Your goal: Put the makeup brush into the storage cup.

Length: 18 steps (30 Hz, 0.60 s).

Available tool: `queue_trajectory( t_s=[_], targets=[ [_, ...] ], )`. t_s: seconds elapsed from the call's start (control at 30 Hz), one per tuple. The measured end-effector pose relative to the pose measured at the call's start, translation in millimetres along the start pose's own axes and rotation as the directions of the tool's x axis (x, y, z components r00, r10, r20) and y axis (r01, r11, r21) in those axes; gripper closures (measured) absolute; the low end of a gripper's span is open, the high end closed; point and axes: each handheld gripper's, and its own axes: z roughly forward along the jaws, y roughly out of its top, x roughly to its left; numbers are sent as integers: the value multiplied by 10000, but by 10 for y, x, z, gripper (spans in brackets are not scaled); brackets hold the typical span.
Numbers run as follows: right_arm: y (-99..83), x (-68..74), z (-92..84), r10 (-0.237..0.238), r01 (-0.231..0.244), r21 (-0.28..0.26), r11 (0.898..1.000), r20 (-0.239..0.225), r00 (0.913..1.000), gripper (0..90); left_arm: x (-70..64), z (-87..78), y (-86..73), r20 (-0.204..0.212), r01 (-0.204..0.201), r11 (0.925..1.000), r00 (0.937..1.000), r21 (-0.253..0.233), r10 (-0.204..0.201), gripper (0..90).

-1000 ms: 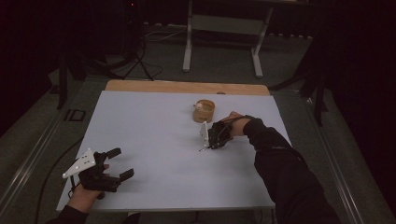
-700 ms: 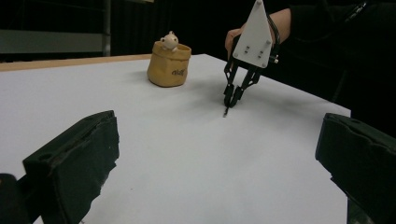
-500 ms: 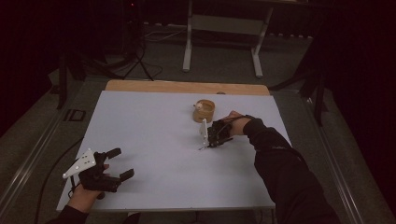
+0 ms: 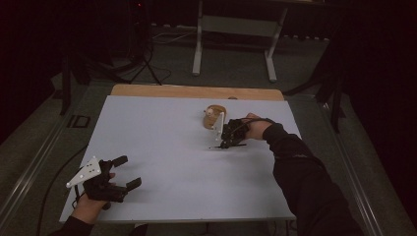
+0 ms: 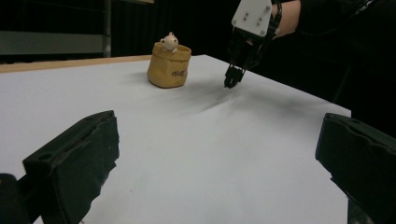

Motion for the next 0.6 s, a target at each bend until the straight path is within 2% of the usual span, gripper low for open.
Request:
queue_trajectory(
  t_s=[0.2,0.23,0.3,0.33,0.43,0.47,0.6],
  targets=[
    [-46,7,-59,391,-379,-482,9981,251,9989,860,-4,-4,4,0,-50,10000,10000,12,50,0],
    [-61,24,-87,528,-504,-776,9957,297,9982,860,-4,-4,4,-8,-42,10000,10000,7,42,0],
    [-66,37,-97,594,-562,-842,9949,358,9976,860,-4,-3,5,1,-49,10000,10000,1,49,0],
    [-80,51,-123,651,-605,-1093,9922,392,9971,860,-6,0,5,-1,-52,10000,10000,-1,52,0],
    [-96,62,-147,844,-780,-1266,9889,461,9954,860,-9,3,5,10,-56,10000,10000,21,56,0],
    [-109,76,-162,1111,-1021,-1365,9854,604,9920,860,-9,3,6,6,-58,10000,10000,17,58,0],
    [-141,102,-195,1354,-1207,-1685,9783,785,9877,860,-9,-2,8,17,-37,10000,10000,-32,37,0]
  ],
)
